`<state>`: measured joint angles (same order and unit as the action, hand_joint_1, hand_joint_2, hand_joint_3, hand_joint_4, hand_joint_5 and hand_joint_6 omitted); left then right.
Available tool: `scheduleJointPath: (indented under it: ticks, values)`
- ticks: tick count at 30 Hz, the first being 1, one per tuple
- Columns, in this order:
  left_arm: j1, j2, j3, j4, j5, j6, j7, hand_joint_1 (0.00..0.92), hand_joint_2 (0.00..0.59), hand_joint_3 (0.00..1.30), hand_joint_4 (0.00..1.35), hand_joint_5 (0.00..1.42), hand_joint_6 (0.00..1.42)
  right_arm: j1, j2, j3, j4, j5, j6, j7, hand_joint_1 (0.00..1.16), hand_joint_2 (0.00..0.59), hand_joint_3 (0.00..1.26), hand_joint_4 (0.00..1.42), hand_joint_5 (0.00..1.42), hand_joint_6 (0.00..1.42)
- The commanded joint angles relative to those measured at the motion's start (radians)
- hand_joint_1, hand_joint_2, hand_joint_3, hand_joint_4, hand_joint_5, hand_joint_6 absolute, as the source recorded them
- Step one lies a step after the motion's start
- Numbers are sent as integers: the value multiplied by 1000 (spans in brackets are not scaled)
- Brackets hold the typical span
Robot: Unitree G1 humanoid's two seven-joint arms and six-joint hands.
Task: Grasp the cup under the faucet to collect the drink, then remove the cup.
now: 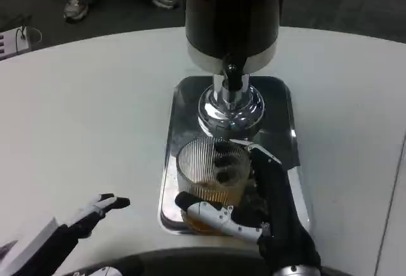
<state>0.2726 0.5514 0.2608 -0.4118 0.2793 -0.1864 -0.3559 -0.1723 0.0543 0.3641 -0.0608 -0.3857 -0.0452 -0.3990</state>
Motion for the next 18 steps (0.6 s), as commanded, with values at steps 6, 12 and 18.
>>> scheduleJointPath:
  ticks: [6,12,18]
  values:
    - [-5,0,-13,0,4,-31,13,0,75,169,52,120,226,137,-1,19,-244,7,21,103,1000,228,1182,1396,1424,1424]
    - [8,-5,-10,-26,12,-43,19,0,76,169,37,106,227,234,-40,-3,-415,9,48,205,1003,221,1182,1381,1424,1424]
    - [32,-1,-9,-75,22,-62,15,0,76,165,26,90,214,284,-94,-50,-523,22,58,298,1002,224,1178,1381,1424,1424]
